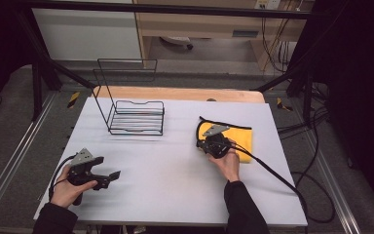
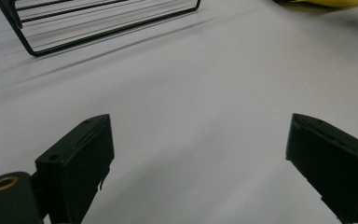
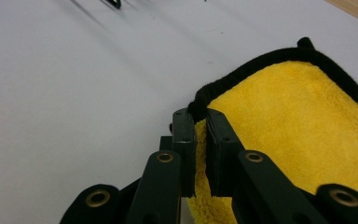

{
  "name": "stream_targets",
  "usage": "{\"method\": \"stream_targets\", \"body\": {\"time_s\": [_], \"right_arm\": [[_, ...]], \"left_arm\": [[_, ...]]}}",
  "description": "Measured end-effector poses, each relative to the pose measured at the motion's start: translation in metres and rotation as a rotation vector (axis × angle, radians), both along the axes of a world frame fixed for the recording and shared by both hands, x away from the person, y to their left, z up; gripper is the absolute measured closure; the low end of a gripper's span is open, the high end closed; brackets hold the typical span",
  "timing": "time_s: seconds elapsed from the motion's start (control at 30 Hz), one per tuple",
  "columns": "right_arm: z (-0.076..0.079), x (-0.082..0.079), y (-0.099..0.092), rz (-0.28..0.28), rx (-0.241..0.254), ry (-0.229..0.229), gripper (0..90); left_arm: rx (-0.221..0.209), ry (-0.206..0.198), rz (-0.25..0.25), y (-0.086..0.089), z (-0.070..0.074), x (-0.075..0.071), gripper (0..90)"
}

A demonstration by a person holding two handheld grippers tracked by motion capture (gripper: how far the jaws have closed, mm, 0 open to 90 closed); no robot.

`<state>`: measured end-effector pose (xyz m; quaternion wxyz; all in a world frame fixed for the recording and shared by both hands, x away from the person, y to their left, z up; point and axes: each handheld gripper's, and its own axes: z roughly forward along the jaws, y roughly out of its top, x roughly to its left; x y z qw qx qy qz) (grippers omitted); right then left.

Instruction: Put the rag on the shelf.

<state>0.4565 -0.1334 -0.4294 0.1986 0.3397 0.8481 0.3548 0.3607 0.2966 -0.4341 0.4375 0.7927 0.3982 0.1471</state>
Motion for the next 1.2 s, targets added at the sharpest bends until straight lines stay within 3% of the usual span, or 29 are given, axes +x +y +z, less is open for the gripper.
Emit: {"method": "stream_targets", "body": {"time_s": [0.33, 0.77, 1.2], "right_arm": [[0.005, -0.029, 0.001, 0.074, 0.020, 0.026, 84.0], [0.002, -0.077, 0.015, 0.226, 0.098, 0.083, 83.9], [0.000, -0.111, 0.019, 0.327, 0.092, 0.113, 83.5]], "left_arm": [[0.004, 0.000, 0.001, -0.001, 0.000, 0.000, 7.5], [0.007, 0.001, 0.001, -0.002, 0.000, 0.000, 7.5], [0.009, 0.001, 0.001, -0.003, 0.000, -0.001, 7.5]]}}
